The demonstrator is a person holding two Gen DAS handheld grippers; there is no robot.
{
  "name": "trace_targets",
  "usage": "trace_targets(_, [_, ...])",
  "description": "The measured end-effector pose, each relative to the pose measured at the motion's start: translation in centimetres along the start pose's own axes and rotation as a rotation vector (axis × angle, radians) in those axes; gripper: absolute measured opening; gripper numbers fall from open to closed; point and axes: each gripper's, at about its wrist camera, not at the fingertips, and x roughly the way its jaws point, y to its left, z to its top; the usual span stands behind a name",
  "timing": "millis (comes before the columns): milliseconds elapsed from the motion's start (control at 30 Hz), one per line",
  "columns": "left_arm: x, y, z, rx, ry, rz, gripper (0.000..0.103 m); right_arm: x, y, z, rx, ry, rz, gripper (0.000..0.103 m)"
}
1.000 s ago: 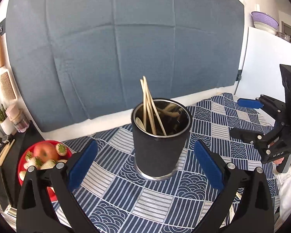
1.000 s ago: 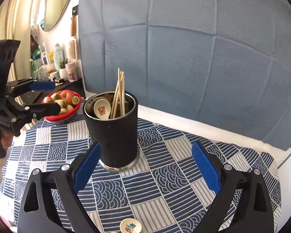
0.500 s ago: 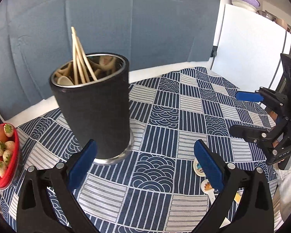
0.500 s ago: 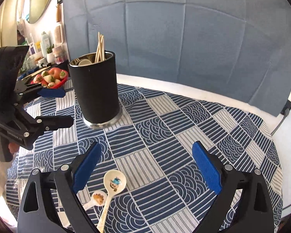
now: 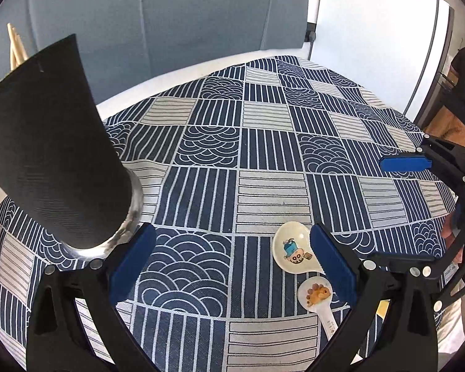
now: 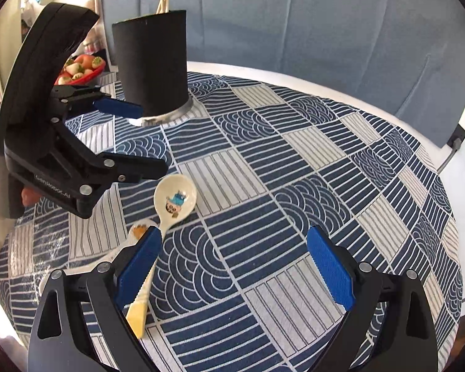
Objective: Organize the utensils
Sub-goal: 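Move both open tools back to the remaining spoons, then close the left tool on a spoon bowl while the right tool grasps a yellow-handled spoon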
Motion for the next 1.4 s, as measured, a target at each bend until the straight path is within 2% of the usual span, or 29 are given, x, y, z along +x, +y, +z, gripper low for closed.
trace_targets(67, [0.5,-0.4,0.0,0.012,0.01,-0.001,0.095,0.3,0.4,-0.7,-0.008,0.021,0.004,0.091])
trace_targets(167, [1.1,-1.2,0.2,0.043,0.034,-0.023,0.085,0.4,0.7,-1.5,-0.001,0.03,0.023,0.091])
trace_targets(333, [1.4,-2.2,-0.3,0.074,0.061,-0.04,0.079,0.9,1.6,-2.6,0.02,0.074,0.083,0.091])
trace_targets(533, [1.8,-2.9,-0.9,0.079,0.076,-0.07,0.06,1.0,3.1,-3.3,-0.023,0.088,0.086,0.09])
trace_targets(600, [2.1,-3.1,-1.1,0.084,0.093,-0.074,0.047,1.2,3.5,-3.3,-0.042,0.102,0.082,0.089])
trace_targets(667, [2.2,-3.4,-1.2,0.097,0.093,-0.047,0.039,1.3,3.6,-3.3,-0.054,0.118,0.09,0.077])
trace_targets(733, [2.2,-3.6,-1.2,0.103,0.095,-0.056,0.034,1.2,3.3,-3.2,-0.039,0.144,0.119,0.064])
trace_targets(767, [2.1,-3.6,-1.2,0.101,0.096,-0.069,0.024,1.1,3.2,-3.1,-0.039,0.152,0.114,0.062])
trace_targets(800, [2.1,-3.7,-1.2,0.097,0.097,-0.079,0.019,1.1,3.0,-3.1,-0.04,0.159,0.116,0.055])
trace_targets(933, [1.9,-4.3,-1.3,0.108,0.095,-0.073,0.018,0.8,3.1,-3.0,-0.076,0.173,0.137,0.021])
trace_targets(1000, [1.8,-4.3,-1.5,0.094,0.098,-0.085,0.017,0.6,3.6,-3.1,-0.109,0.179,0.145,0.011])
trace_targets(1067, [1.8,-4.4,-1.5,0.086,0.105,-0.08,0.016,0.5,4.1,-3.1,-0.135,0.19,0.128,0.011])
trace_targets(1167, [1.4,-4.2,-1.4,0.07,0.109,-0.064,0.01,0.6,3.6,-2.8,-0.095,0.221,0.125,0.01])
trace_targets(1267, [1.3,-4.0,-1.3,0.059,0.121,-0.079,0.009,0.7,3.2,-2.9,-0.099,0.227,0.134,0.009])
trace_targets(1400, [0.5,-3.8,-1.1,0.044,0.093,-0.09,0.008,0.7,2.7,-2.8,-0.113,0.219,0.11,0.009])
